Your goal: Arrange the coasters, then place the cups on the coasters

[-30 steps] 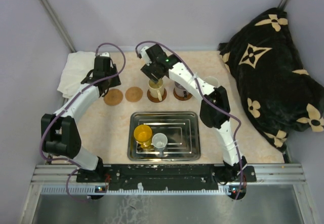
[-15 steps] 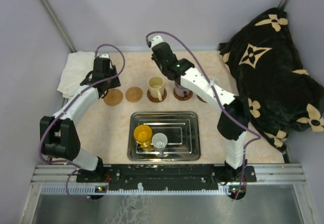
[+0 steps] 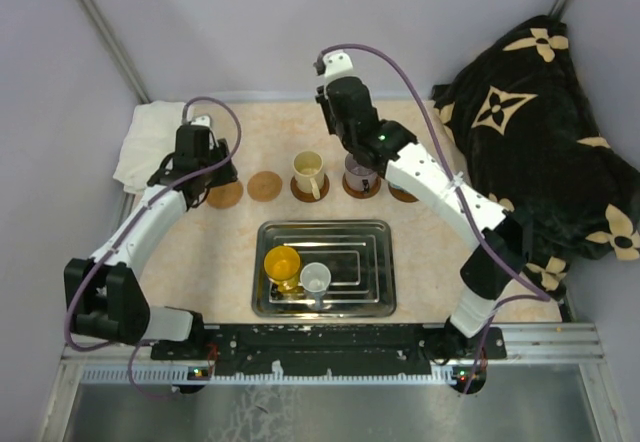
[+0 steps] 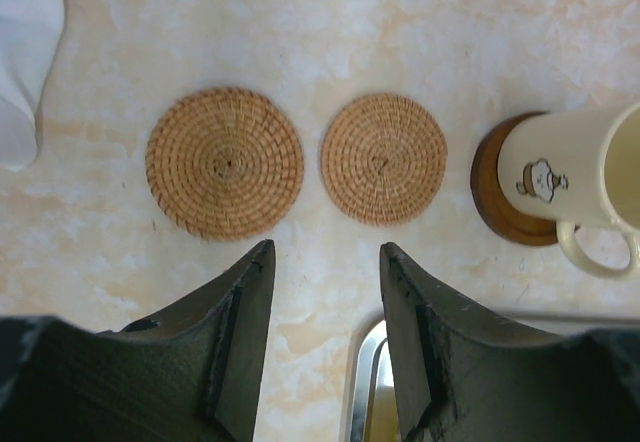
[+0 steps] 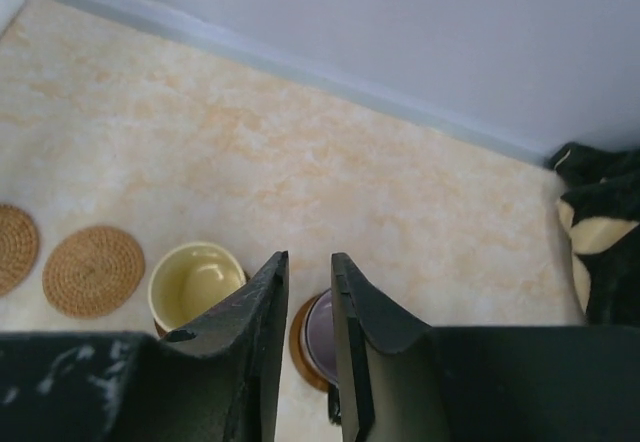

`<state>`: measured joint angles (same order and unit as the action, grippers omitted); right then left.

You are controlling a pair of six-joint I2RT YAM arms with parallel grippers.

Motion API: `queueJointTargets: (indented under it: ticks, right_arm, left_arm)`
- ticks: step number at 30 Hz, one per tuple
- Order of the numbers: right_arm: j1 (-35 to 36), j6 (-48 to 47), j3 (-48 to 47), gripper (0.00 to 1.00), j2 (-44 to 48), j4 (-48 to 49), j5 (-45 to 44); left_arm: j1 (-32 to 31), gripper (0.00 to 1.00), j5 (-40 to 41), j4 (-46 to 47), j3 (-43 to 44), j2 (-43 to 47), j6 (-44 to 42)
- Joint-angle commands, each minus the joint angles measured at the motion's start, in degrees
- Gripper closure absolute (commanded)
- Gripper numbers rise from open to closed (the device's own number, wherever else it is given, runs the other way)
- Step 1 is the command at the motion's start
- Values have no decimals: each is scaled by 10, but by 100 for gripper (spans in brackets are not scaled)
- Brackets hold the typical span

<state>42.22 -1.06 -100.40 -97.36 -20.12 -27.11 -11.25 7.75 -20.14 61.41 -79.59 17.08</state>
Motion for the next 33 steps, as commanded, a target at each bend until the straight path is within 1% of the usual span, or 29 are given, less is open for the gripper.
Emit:
queueJointTargets:
  ticks: [1, 3, 4, 7, 11, 15, 18, 21, 24, 27, 33]
  right_arm:
    - [-2, 52, 44, 74, 14, -67, 22]
    - [-1, 68, 73, 72, 22, -96, 43]
    - [0, 75, 87, 71, 45, -113, 54]
    - [10, 86, 137, 69, 71, -149, 77]
    - [18, 99, 203, 67, 111, -168, 92]
    - [19, 102, 254, 65, 153, -160, 85]
    - [21, 100, 273, 65, 174, -150, 76]
    - [21, 92, 288, 65, 190, -133, 63]
    - [21, 79, 294, 65, 192, -125, 57]
    - [21, 70, 300, 65, 193, -120, 52]
    - [21, 67, 311, 65, 201, -108, 48]
  left_arm:
    - [-13, 47, -41, -45, -40, 57, 26]
    - [-27, 42, -48, -63, -62, 88, 39]
    - [-35, 38, -52, -70, -71, 104, 44]
    - [-67, 29, -65, -93, -99, 157, 60]
    - [-113, 25, -70, -123, -130, 217, 79]
    - [-133, 24, -99, -138, -169, 252, 111]
    - [-157, 24, -88, -153, -188, 256, 140]
    - [-176, 23, -73, -151, -193, 248, 152]
    - [-200, 23, -72, -142, -194, 235, 165]
    - [-238, 23, -57, -141, -193, 222, 181]
    - [-281, 24, -25, -166, -188, 201, 211]
